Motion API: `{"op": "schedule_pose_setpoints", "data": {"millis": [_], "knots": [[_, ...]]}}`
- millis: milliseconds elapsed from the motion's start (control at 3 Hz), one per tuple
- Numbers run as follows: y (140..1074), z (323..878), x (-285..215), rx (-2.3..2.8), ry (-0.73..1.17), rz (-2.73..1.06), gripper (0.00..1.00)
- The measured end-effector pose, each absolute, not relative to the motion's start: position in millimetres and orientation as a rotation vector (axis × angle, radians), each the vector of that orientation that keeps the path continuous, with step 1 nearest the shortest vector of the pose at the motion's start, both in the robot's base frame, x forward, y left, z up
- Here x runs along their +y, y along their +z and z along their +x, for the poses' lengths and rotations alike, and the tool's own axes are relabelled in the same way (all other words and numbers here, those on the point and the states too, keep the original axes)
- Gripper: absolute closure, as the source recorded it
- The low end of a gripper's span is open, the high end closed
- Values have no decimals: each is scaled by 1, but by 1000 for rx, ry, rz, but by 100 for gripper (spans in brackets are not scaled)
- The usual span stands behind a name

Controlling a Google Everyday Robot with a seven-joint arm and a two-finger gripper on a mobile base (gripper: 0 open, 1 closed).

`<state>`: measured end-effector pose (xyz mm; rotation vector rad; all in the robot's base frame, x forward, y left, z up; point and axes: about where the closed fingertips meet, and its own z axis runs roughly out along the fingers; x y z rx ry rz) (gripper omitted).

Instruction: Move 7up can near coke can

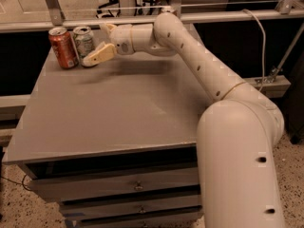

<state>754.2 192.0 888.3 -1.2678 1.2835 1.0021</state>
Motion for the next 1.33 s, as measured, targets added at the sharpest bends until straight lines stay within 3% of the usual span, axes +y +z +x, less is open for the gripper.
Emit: {"op": "schedule_pose_setpoints", "data": {"millis": [333, 1000, 1333], "knots": [[884, 745, 136, 1311, 960, -1203, 0], [878, 716, -22, 1391, 819, -1090, 0], [878, 715, -51, 1407, 789, -1060, 0]]}}
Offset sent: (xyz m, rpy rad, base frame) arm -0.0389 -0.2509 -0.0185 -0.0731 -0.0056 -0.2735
